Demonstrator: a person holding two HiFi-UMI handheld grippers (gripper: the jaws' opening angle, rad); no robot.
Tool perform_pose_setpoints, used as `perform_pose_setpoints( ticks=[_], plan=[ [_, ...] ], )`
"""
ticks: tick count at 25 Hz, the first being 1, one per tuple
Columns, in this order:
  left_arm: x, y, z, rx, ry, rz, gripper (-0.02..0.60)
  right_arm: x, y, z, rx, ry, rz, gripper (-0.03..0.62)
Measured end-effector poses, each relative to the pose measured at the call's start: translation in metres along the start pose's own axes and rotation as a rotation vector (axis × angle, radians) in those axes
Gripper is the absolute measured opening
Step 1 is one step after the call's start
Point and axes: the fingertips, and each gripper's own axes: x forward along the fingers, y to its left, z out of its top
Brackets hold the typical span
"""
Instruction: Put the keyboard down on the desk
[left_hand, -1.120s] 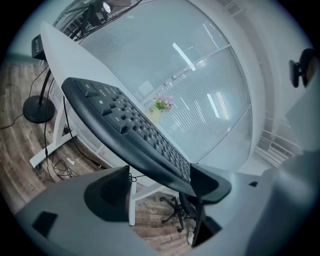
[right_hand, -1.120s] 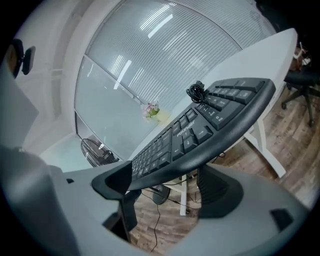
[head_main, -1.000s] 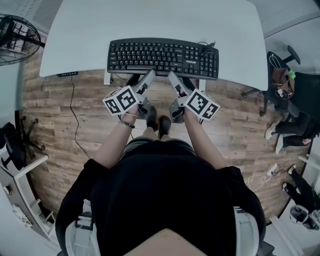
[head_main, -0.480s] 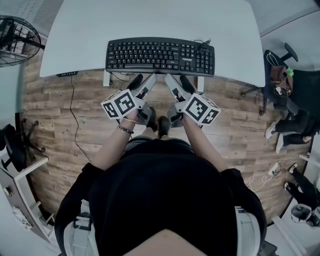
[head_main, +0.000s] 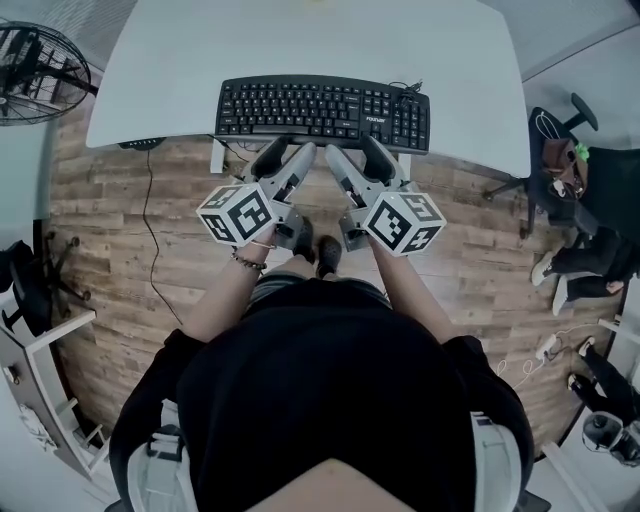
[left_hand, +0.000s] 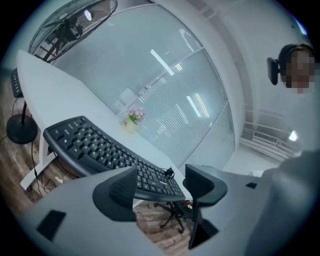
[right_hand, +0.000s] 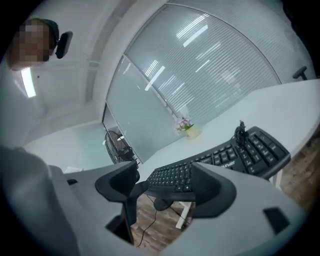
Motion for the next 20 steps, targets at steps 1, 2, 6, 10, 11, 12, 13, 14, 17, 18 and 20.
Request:
perform_pose_setpoints(
  ticks=[1,2,6,10,11,12,13,14,17,18,20],
  plan=[
    [0.0,-0.005,0.003,0.03,-0.007,-0.006,0.311,-0.001,0.003,0.005,-0.025,-0.011,0.003,0.33],
    [0.0,-0.01,0.006,0.06,-0.012,-0.012,0.305,-0.002,0.005,0.01,-0.049,-0.025,0.002,0.327],
    [0.001,-0.027,0.015,0.168,-0.036,-0.025,0.277,-0.009,0.009,0.029,-0.128,-0.076,-0.01,0.276],
    [0.0,-0.037,0.021,0.231,-0.06,-0.017,0.236,-0.015,0.016,0.042,-0.176,-0.113,0.002,0.241],
    [-0.001,-0.04,0.023,0.244,-0.066,-0.018,0.225,-0.016,0.017,0.045,-0.188,-0.124,0.005,0.227],
    [-0.001,-0.043,0.024,0.257,-0.072,-0.018,0.21,-0.017,0.018,0.048,-0.196,-0.136,0.007,0.2],
    [-0.001,-0.046,0.026,0.269,-0.077,-0.019,0.199,-0.018,0.019,0.051,-0.2,-0.149,0.009,0.189],
    [0.0,-0.049,0.027,0.277,-0.082,-0.021,0.195,-0.02,0.02,0.054,-0.204,-0.159,0.012,0.189],
    [0.001,-0.055,0.029,0.303,-0.098,-0.022,0.176,-0.023,0.024,0.059,-0.223,-0.173,0.029,0.179],
    [0.0,-0.057,0.03,0.316,-0.103,-0.02,0.167,-0.024,0.026,0.06,-0.237,-0.175,0.033,0.169],
    [0.0,-0.06,0.031,0.337,-0.114,-0.012,0.147,-0.025,0.029,0.062,-0.269,-0.179,0.039,0.153]
  ],
)
